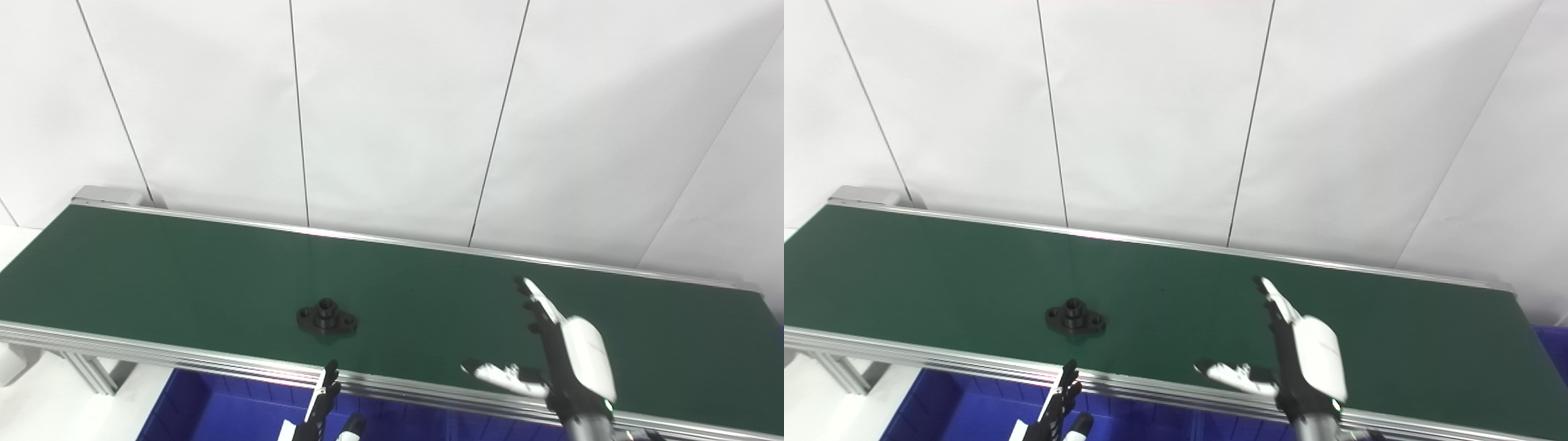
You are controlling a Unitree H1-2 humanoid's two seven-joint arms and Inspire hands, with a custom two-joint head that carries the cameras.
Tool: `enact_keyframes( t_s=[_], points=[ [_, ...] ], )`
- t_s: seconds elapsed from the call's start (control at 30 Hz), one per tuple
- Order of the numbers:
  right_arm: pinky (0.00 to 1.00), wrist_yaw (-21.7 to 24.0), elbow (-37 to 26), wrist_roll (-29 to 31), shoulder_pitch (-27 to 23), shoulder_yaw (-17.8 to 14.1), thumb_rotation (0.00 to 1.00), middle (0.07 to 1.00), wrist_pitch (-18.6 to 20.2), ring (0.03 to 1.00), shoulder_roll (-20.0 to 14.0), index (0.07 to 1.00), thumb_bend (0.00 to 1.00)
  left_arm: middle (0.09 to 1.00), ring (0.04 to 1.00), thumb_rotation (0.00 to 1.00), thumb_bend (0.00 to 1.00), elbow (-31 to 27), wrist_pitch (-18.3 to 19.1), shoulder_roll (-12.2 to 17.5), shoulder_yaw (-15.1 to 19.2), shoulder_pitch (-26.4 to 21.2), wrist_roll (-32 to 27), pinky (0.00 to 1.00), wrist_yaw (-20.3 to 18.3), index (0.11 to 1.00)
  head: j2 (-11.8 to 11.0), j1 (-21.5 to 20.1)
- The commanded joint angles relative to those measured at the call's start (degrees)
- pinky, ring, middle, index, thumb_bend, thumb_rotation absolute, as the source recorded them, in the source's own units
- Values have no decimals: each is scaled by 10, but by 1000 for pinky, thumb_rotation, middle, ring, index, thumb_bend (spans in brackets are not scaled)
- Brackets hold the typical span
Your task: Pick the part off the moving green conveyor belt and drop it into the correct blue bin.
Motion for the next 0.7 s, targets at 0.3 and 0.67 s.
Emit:
enact_keyframes(
  t_s=[0.3, 0.67],
  points=[
    [612, -2, 105, -60, -129, 58, 519, 837, 59, 749, 15, 881, 949, 1000, 972, 885, 464, -16, -8, -17, -23, -1, -2, 947, -4, 1000, 2, -5],
    [590, -9, 218, -71, -196, 103, 524, 821, 89, 730, 46, 872, 974, 1000, 966, 879, 443, -28, -13, -31, -42, 5, 15, 954, 2, 1000, 10, 12]
  ],
)
